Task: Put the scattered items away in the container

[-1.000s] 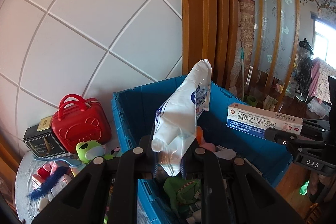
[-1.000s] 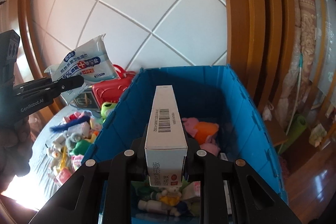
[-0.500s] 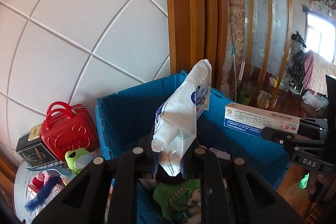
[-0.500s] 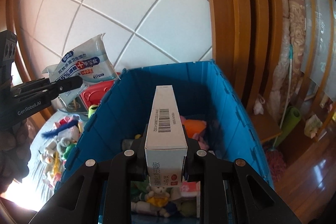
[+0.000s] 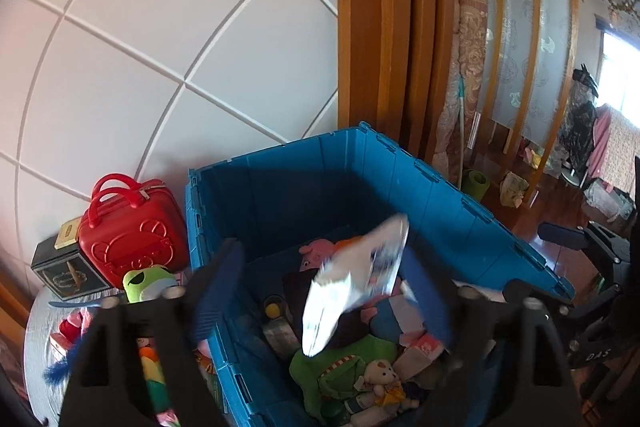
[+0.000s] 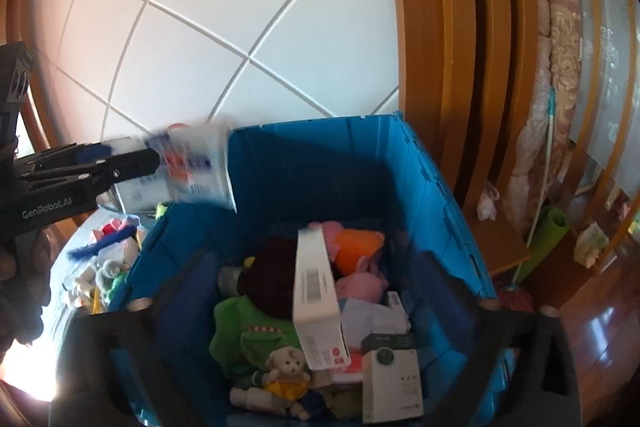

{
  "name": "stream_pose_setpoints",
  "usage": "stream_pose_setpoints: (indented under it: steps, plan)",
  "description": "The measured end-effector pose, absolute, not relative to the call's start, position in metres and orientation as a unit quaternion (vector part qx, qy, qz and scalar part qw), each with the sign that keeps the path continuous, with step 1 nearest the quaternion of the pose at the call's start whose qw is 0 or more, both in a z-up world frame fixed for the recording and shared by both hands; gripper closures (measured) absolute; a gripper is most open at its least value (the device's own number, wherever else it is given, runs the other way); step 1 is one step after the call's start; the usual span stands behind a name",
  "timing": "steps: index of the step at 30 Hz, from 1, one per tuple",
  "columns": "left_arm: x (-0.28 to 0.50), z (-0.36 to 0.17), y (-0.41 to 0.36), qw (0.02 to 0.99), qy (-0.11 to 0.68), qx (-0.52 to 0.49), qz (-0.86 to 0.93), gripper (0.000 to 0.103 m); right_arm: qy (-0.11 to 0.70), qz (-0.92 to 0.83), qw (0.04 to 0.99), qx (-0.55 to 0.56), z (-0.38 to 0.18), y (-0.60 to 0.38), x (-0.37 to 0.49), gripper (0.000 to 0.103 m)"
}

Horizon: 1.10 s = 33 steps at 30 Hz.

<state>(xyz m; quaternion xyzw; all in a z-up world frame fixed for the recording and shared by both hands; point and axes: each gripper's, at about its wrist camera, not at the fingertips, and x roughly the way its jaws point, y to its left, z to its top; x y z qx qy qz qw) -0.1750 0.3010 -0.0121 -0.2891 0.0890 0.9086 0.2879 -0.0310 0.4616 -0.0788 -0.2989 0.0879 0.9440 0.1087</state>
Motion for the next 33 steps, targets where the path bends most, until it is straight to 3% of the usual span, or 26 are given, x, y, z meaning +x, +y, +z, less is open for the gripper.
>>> stream_pose_setpoints:
  steps: [14,33]
  plan:
    - [-0.154,-0.008,0.228,0.215,0.063,-0.293,0.930,0.006,0.082,0.943,0.092,-0.310,-0.077,0.434,-0.042,0.000]
    - [-0.055,0.007,0.038,0.141,0.041,-0.283,0.948,0.006,0.040,0.943,0.094,-0.316,-0.044,0.257,0.004,0.000]
